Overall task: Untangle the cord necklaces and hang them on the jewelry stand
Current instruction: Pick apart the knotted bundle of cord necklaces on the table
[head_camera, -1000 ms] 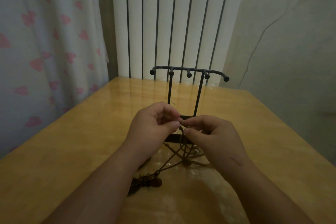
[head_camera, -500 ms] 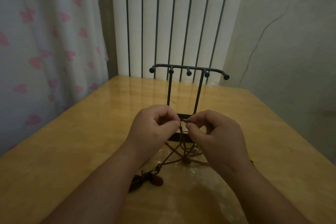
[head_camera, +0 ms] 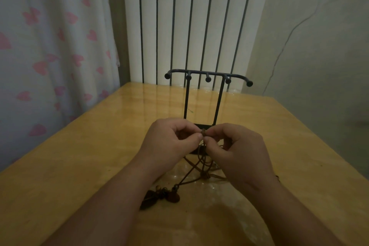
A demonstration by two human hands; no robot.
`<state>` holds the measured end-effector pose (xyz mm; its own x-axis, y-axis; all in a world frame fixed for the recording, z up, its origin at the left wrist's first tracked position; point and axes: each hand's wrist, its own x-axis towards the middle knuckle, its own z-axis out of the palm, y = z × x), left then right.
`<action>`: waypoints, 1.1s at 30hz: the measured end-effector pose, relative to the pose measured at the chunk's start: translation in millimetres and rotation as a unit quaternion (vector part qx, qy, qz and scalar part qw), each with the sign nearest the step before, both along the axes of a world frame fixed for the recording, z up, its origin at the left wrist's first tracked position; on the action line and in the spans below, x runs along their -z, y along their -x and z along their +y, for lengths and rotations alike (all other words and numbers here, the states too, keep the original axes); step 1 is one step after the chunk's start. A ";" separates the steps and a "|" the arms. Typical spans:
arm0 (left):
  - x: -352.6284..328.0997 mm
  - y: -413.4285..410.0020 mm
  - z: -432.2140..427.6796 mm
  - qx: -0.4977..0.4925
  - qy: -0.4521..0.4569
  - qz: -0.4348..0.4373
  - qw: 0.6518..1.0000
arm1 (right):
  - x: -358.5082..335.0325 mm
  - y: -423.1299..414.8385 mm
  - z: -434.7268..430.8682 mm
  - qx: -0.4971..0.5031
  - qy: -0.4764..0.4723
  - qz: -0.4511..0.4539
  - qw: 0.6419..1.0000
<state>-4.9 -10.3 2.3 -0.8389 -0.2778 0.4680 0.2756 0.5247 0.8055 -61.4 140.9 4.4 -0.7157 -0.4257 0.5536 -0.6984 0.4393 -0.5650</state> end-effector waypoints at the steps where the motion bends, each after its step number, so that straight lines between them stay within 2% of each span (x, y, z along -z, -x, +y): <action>1: 0.1 -0.2 -0.3 -0.001 0.004 -0.001 1.000 | -0.3 -0.2 0.0 -0.004 0.000 -0.004 1.000; 6: 0.6 0.2 -0.2 -0.003 0.014 -0.001 1.000 | 1.5 0.8 -1.3 -0.014 0.010 -0.035 0.999; 13: 0.3 0.4 1.1 -0.001 -0.029 -0.023 0.999 | 0.0 1.8 -0.8 -0.071 0.056 -0.158 0.983; 16: 0.6 1.0 -0.4 0.004 -0.009 -0.039 0.999 | -1.2 4.4 3.7 -0.082 0.045 -0.164 0.982; 20: -0.2 -0.1 -0.6 0.016 0.021 -0.041 0.999 | 0.3 6.6 7.6 -0.076 0.041 -0.114 0.990; 28: 0.6 0.4 -2.2 0.018 0.049 -0.053 0.997 | -1.5 4.5 5.6 -0.057 -0.102 0.053 0.992; 33: 2.1 2.3 -2.9 0.021 0.059 -0.068 0.996 | -1.6 4.2 5.4 -0.039 -0.157 0.111 0.981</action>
